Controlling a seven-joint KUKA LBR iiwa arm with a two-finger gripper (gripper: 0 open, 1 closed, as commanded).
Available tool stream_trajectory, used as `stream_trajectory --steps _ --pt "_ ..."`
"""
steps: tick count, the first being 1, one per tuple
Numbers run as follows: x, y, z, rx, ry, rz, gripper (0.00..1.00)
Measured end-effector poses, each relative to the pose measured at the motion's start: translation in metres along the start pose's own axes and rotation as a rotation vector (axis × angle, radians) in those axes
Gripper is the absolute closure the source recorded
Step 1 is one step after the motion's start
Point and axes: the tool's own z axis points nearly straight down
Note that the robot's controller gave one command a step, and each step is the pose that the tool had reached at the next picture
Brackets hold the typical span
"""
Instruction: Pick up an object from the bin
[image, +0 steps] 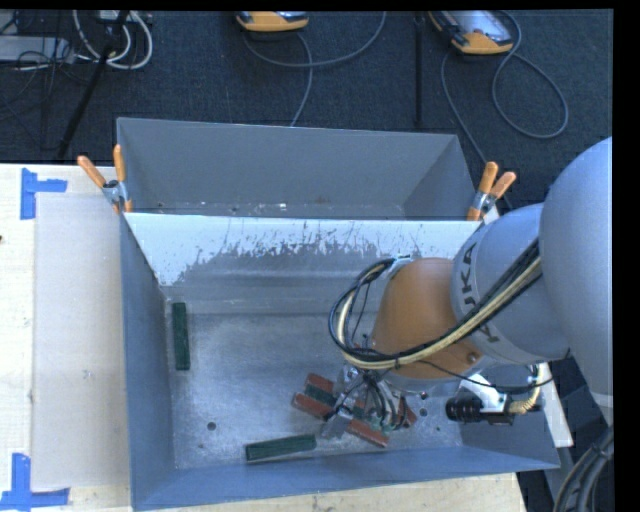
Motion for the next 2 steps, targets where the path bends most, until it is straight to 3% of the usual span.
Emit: stream_trajectory --steps 2 --pt "-0.001 0.0 -0.048 0.003 0.007 0.004 1.0"
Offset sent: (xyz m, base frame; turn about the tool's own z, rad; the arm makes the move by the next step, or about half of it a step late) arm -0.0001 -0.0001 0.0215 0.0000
